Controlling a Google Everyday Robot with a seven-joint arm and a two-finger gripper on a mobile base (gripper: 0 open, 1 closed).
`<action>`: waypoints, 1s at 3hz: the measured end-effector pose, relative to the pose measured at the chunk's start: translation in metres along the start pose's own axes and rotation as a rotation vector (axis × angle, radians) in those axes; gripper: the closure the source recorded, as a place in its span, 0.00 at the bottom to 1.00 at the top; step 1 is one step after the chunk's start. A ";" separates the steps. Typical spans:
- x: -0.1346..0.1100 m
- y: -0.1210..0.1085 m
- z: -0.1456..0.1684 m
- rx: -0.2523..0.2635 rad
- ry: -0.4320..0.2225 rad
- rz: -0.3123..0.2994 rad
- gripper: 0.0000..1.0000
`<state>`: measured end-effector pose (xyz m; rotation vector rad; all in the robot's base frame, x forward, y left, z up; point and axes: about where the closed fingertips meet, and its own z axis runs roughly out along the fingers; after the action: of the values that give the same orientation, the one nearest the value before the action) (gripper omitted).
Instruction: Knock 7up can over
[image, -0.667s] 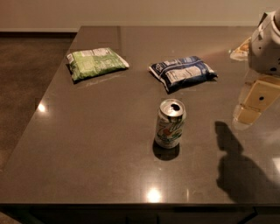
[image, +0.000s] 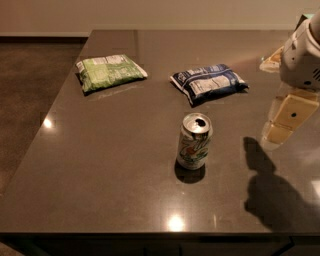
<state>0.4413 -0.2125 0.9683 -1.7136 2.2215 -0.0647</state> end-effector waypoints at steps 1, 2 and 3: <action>-0.004 0.002 0.023 -0.055 -0.051 0.007 0.00; -0.014 0.008 0.037 -0.119 -0.114 0.004 0.00; -0.032 0.023 0.054 -0.192 -0.220 -0.043 0.00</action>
Offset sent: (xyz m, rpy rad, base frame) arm 0.0054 0.0356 -0.0473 0.2241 0.1418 0.0894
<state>0.4422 -0.1672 0.9192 -1.7698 2.0854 0.3216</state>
